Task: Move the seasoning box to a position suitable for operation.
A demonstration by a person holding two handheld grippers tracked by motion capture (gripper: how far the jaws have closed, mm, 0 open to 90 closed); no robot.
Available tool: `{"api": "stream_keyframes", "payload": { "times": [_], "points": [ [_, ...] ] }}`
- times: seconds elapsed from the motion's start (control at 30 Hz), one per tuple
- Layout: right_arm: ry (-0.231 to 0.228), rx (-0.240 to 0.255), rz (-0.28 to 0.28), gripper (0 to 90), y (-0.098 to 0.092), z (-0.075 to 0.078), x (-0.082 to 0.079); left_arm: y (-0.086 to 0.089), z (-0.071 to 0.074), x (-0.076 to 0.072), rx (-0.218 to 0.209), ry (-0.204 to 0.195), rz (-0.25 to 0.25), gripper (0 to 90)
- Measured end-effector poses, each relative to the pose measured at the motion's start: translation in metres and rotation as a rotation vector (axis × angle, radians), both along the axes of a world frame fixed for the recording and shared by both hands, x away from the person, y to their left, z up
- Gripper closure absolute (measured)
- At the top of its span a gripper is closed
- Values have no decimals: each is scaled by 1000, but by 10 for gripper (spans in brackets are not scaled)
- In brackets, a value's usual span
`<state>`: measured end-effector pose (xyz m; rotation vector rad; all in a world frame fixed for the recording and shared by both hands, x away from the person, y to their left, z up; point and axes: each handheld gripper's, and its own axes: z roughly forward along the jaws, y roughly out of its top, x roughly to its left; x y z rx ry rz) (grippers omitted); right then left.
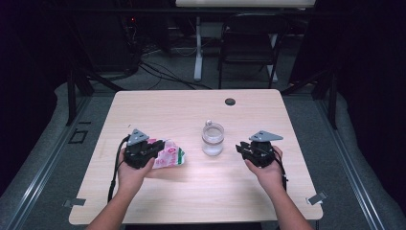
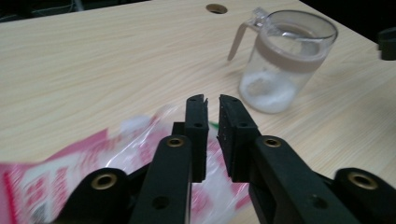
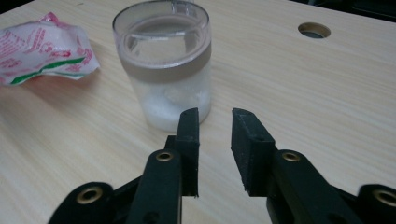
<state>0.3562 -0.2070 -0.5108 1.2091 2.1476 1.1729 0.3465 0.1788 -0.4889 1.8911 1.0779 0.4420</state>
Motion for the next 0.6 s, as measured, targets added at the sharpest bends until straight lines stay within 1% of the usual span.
{"api": "stream_keyframes", "payload": {
  "times": [0.03,0.07,0.1,0.13,0.17,0.2,0.23,0.27,0.3,0.33,0.37,0.43,0.47,0.5,0.53,0.57,0.6],
  "points": [
    [4,5,0,766,2,0,5,-7,2,3,8,-2,-11,872],
    [5,7,1,786,4,0,10,-20,5,9,13,-8,-28,894],
    [5,7,1,786,4,0,10,-20,5,9,13,-8,-28,900],
    [-1,4,1,822,9,0,19,-34,7,16,9,-7,-43,900],
    [-1,4,1,822,9,0,19,-34,7,16,9,-7,-43,900],
    [-9,11,-7,850,15,1,28,-46,7,23,12,9,-54,900],
    [-9,11,-7,850,15,1,28,-46,7,23,12,9,-54,900],
    [-15,8,-9,874,19,2,39,-54,7,27,17,15,-53,900],
    [-15,8,-9,874,19,2,39,-59,6,30,16,18,-49,900],
    [-12,16,-15,891,22,2,48,-71,3,37,25,41,-47,900],
    [-12,16,-15,891,22,2,48,-71,3,37,25,41,-47,900],
    [-10,25,-20,897,24,0,57,-82,0,44,25,55,-41,900],
    [-1,31,-17,897,25,-2,63,-90,-4,50,41,61,-36,900],
    [-1,31,-17,897,25,-2,63,-90,-4,50,41,61,-36,900],
    [4,51,-20,899,25,-7,66,-97,-9,58,51,79,-29,900],
    [4,51,-20,899,25,-7,66,-97,-9,58,51,79,-29,900],
    [6,55,-22,899,26,-9,68,-100,-12,62,44,96,-25,900]
  ]
}}
